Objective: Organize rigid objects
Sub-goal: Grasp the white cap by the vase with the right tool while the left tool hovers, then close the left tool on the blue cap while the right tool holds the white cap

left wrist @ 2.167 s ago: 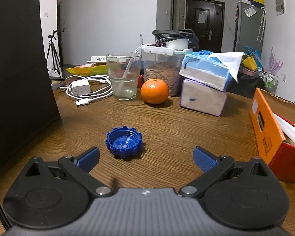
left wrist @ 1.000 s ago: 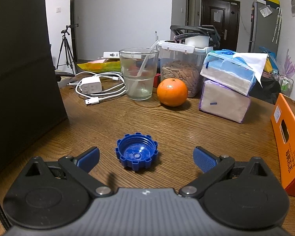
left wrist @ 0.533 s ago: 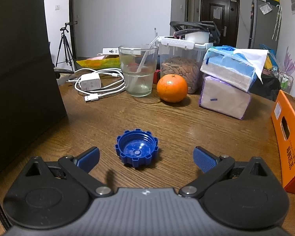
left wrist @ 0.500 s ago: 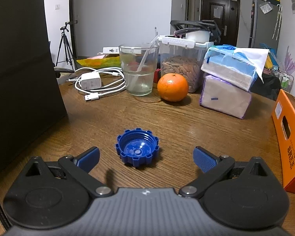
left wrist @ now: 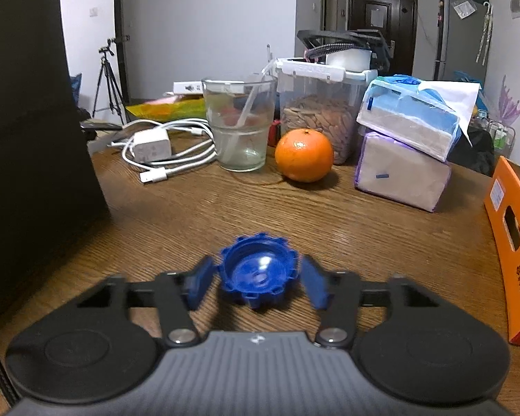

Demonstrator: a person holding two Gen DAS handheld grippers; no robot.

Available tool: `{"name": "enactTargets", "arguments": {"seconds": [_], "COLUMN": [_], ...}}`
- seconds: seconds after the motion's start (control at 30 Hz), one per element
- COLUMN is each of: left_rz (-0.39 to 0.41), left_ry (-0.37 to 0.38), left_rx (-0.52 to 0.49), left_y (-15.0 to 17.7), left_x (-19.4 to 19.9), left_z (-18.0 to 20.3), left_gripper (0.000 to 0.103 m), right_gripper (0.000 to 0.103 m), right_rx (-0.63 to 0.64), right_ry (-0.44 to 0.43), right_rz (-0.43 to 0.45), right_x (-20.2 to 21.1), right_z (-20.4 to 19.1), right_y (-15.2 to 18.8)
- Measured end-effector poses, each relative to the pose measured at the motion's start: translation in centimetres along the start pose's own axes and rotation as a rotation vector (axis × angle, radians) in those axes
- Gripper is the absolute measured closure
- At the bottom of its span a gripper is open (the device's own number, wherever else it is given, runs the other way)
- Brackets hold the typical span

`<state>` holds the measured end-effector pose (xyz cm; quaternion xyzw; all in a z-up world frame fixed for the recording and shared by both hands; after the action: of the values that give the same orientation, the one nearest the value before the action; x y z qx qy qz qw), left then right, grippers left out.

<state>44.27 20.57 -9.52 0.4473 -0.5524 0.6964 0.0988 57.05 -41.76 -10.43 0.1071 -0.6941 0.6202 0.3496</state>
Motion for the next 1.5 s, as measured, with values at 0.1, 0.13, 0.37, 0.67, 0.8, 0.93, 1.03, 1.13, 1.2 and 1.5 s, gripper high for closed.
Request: {"name": "enactTargets", "arguments": {"seconds": [0.1, 0.13, 0.37, 0.67, 0.8, 0.93, 1.03, 1.13, 1.2, 1.5], "left_rz": [0.006, 0.009, 0.028, 0.067, 0.082, 0.102, 0.111, 0.121, 0.128, 0.142], "left_ry": [-0.005, -0.006, 0.000, 0.001, 0.007, 0.020, 0.036, 0.057, 0.069, 0.118], "left_rx": [-0.003, -0.006, -0.023, -0.051, -0.054, -0.065, -0.074, -0.087, -0.095, -0.124], "left_y": [0.0, 0.0, 0.0, 0.2, 0.3, 0.5, 0.7, 1.1, 1.4, 3.0], "left_x": [0.1, 0.1, 0.6, 1.7, 2.2, 2.9, 3.6, 4.3, 4.8, 6.8], "left_z": [0.1, 0.1, 0.3, 0.8, 0.9, 1.2, 1.6, 2.0, 2.3, 3.4], "left_gripper": [0.050, 0.050, 0.050, 0.050, 0.050, 0.050, 0.050, 0.050, 0.050, 0.050], "right_gripper": [0.064, 0.064, 0.064, 0.064, 0.064, 0.064, 0.064, 0.064, 0.064, 0.064], "right_rx": [0.003, 0.003, 0.005, 0.002, -0.003, -0.007, -0.007, -0.005, -0.006, -0.004], "right_ry": [-0.002, -0.002, -0.005, -0.008, -0.010, -0.016, -0.024, -0.029, -0.033, -0.055], "right_rz": [0.003, 0.004, 0.013, 0.024, 0.030, 0.036, 0.040, 0.043, 0.045, 0.052], "right_x": [0.1, 0.1, 0.4, 1.9, 3.0, 4.2, 5.1, 6.0, 6.6, 9.4], "right_z": [-0.1, -0.1, -0.1, 0.1, 0.3, 0.5, 0.6, 0.6, 0.6, 0.7], "right_y": [0.1, 0.1, 0.3, 1.2, 1.8, 2.5, 3.1, 3.7, 4.1, 6.0]}}
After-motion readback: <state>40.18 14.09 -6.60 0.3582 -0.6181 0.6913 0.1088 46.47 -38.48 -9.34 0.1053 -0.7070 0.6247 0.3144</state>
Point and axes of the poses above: each gripper's, at about its wrist camera, not at the fingertips, and x roughly against the way its jaws point, z to its right, y to its underside, the point moved 1 cm from there along -x, roughly the way its jaws point, and after that the axes turned 11 degrees about -z, right-handed, at the moved point
